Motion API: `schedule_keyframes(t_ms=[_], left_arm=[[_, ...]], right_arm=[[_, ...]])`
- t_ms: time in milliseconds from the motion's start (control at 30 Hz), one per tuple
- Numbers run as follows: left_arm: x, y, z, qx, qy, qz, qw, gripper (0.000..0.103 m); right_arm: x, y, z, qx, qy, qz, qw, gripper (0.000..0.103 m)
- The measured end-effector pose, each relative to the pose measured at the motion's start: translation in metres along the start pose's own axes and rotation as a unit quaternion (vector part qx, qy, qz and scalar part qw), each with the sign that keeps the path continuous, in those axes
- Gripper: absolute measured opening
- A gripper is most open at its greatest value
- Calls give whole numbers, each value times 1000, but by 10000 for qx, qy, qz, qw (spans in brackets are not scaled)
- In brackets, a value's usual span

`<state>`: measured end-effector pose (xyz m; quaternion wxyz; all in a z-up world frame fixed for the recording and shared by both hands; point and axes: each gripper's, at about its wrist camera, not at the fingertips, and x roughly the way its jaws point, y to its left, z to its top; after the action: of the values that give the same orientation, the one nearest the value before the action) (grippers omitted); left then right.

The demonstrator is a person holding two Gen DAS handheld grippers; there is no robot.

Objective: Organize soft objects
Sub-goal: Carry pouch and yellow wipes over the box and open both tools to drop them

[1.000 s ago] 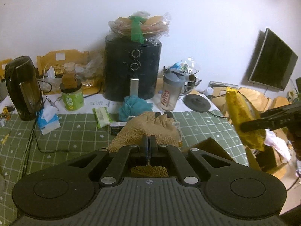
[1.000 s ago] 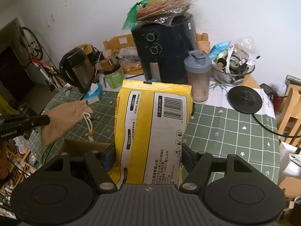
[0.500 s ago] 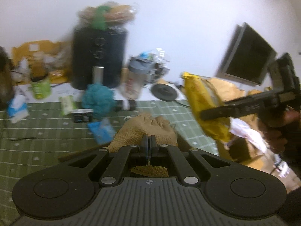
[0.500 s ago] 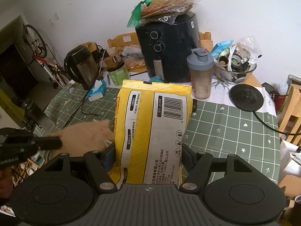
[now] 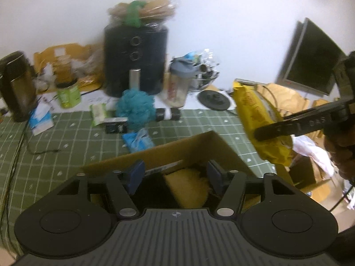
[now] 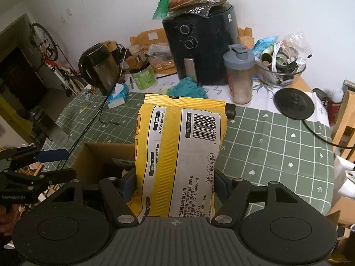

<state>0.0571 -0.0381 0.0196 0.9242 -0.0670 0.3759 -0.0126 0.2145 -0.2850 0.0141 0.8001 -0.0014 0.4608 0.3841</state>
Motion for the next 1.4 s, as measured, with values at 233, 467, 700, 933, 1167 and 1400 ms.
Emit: schedule_keyframes(t_ms=[233, 467, 700, 933, 1167, 1400], left_arm=[[-5, 11, -9, -454, 102, 457, 9979, 61], [-17, 19, -17, -736, 81, 649, 9951, 61], [-28, 24, -22, -964, -49, 652, 9932, 61], [-31, 24, -26, -1051, -90, 698, 9920, 61], [-32, 27, -28, -1102, -72, 710, 9914, 61], [-30, 29, -27, -1065, -61, 674, 9920, 61]], right_arm=[[11, 7, -5, -35, 194, 177, 9996, 72], [21, 17, -4, 10, 435, 370, 9984, 72], [25, 32, 3, 37, 665, 666, 9956, 72], [33, 48, 2, -85, 1134, 957, 9889, 89], [33, 49, 1, -185, 1033, 724, 9918, 93], [31, 43, 0, -112, 932, 633, 9936, 97]])
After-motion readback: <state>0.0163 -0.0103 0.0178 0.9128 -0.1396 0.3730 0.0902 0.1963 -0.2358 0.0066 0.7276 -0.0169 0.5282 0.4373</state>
